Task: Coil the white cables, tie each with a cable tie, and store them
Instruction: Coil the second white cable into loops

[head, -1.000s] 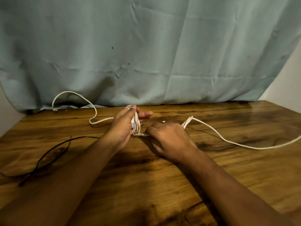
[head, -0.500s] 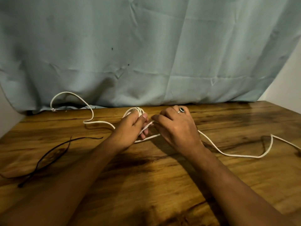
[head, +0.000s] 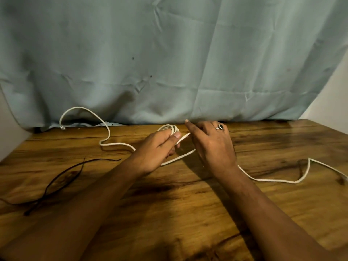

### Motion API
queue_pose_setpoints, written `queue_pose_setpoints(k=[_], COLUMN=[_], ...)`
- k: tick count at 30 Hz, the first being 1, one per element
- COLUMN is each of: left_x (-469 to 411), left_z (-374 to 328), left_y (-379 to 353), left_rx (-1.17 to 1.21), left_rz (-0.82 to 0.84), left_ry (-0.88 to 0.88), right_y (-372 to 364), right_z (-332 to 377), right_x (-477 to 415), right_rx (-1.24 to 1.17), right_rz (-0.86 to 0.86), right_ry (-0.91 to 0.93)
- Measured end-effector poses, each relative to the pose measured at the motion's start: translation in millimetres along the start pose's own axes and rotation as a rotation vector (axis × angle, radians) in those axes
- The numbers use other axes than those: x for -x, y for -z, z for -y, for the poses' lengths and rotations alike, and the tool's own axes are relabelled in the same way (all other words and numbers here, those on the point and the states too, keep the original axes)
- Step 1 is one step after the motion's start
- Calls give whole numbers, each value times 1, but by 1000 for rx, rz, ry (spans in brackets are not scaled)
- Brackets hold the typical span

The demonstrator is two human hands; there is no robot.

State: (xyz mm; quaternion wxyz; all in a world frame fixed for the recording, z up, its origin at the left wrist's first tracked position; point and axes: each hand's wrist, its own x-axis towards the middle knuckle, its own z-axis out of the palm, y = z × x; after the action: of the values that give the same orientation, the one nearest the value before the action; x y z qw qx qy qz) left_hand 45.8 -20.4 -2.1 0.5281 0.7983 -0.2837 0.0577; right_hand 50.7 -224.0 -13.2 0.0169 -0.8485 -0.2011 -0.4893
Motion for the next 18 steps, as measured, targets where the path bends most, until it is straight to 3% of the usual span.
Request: queue_pose_setpoints(k=[8, 12, 18], left_x=[2, 4, 2], left_z=[-24, -25, -20], left_y=[-9, -12, -1], left_rx=[281, 525, 951], left_rz=[118, 189, 214], left_ry=[28, 106, 177], right_y=[-3, -3, -8], right_z=[-25, -32, -40], right_x=[4, 12, 17], right_rx=[116, 95, 75], right_rz=[120, 325, 339], right_ry=[-358, -582, -671])
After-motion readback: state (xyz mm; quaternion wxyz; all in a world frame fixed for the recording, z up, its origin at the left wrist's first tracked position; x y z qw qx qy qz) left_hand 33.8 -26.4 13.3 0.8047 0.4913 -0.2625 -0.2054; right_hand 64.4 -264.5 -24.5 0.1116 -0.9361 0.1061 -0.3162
